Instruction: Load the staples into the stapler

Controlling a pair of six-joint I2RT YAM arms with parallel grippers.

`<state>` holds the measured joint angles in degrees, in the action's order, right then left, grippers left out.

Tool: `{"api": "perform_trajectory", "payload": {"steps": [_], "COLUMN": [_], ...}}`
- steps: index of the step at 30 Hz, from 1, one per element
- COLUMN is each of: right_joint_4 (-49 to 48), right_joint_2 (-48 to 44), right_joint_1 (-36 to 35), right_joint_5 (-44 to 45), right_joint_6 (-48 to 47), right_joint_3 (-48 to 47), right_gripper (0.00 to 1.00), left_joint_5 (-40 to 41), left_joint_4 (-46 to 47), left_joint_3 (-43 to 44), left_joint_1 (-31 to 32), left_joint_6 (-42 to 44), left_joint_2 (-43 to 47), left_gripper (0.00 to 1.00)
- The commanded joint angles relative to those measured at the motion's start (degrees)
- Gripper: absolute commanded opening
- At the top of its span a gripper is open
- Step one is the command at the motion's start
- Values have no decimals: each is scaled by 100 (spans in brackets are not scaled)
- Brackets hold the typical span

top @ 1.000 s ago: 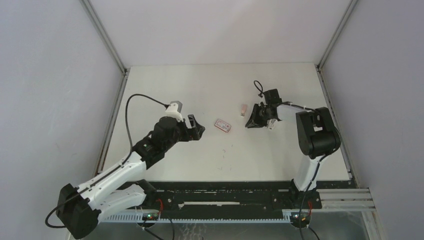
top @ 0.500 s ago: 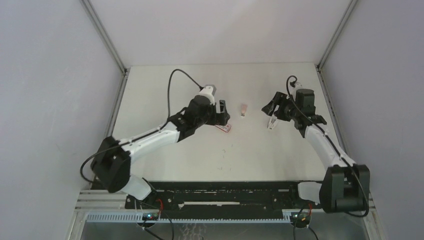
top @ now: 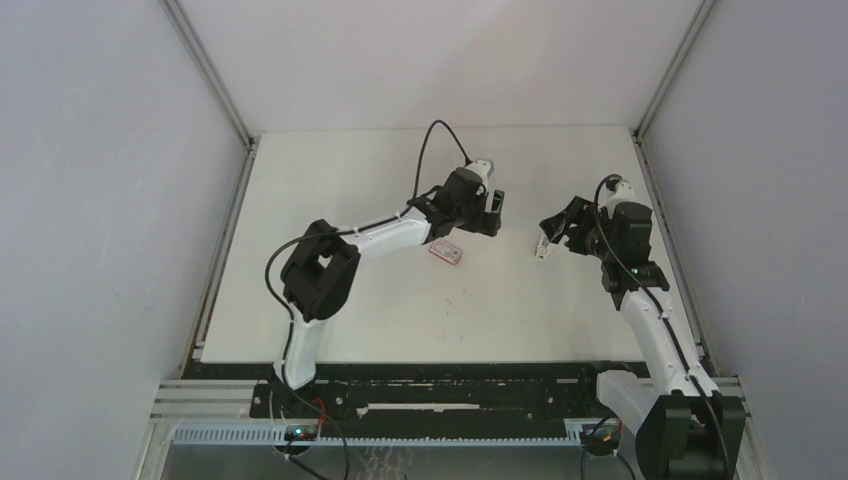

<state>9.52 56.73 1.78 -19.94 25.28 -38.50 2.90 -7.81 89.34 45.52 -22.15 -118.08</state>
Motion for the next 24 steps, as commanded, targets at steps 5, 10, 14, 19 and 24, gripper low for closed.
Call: {"api": "perform_trajectory", "payload": {"steps": [5, 10, 14, 19, 24], "right_joint_4": [-405, -598, -676, -697, -710], "right_joint_2": [-259, -153, -63, 29, 92], "right_joint_1": [136, 194, 215, 212, 217], "right_joint_5": [52, -81, -128, -149, -186], "right_joint_6": [256, 385, 441, 451, 455], "right_joint_3": [176, 260, 303, 306, 308], "right_gripper": [66, 65, 64, 64, 63], "left_joint_5": [312, 395, 382, 361, 495], "left_joint_4": [-429, -592, -772, -828, -1029], "left_joint_3": [1184, 1568, 1889, 2043, 2264], "left_joint_1": [28, 27, 27, 27, 28], "left_joint_6": [460, 501, 493, 441, 384], "left_joint_2": [-708, -1065, -1334, -1463, -1602], "left_gripper": [80, 71, 67, 56, 49]}}
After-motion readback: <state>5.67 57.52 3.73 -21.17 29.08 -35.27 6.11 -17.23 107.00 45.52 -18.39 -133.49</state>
